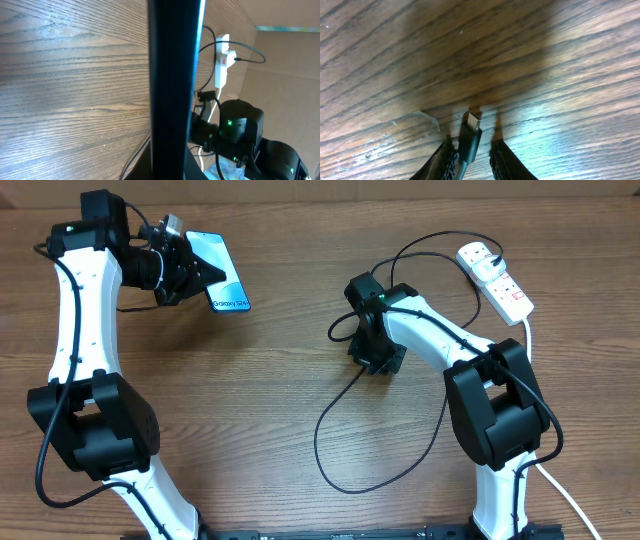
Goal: Plug charger to phone and switch on socket
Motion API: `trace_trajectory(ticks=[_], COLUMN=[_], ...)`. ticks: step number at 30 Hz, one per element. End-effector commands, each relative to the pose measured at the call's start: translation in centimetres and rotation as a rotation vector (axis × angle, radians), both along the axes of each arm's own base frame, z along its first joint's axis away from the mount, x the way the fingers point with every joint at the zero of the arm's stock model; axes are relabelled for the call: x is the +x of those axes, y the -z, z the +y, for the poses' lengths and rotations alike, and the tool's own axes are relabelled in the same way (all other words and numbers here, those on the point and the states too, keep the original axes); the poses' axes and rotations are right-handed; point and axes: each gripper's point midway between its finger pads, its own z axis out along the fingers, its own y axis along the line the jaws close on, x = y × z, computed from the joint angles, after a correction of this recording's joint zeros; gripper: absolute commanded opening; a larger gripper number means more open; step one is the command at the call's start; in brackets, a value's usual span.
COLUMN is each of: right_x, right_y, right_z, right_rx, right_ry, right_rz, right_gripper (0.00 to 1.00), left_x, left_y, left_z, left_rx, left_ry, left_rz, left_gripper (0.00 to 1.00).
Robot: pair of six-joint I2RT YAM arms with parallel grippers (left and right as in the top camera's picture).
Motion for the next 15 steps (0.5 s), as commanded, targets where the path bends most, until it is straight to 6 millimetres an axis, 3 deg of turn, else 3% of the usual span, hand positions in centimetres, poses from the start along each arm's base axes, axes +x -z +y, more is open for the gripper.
trace_trajectory(ticks=[1, 10, 13, 15], right_x=[-0.87, -0.83, -0.72, -0.55], right_y=[1.65, 1.71, 1.71, 1.72], right_z=[0.19, 0.62, 0.67, 0.76], right_rx=[-0.003, 0.020, 0.023, 0.026], right_ry=[0.001, 0.001, 0.001, 0.001], right_rz=[0.048, 0.050, 0.046, 0.039], right_gripper=[0.22, 0.14, 0.04, 0.04], left_x=[0.02, 0.01, 0.00, 0.00], left_y=[-1.04, -1.31, -1.34, -1.34], left_z=[-0.84, -1.06, -1.08, -1.09], left_rx=[-0.031, -0.050, -0.052, -0.052], left_ry=[0.037, 0.041, 0.041, 0.041], left_rz=[-0.044, -0.048, -0.048, -0.049], left_gripper=[0.04, 0.04, 0.04, 0.04])
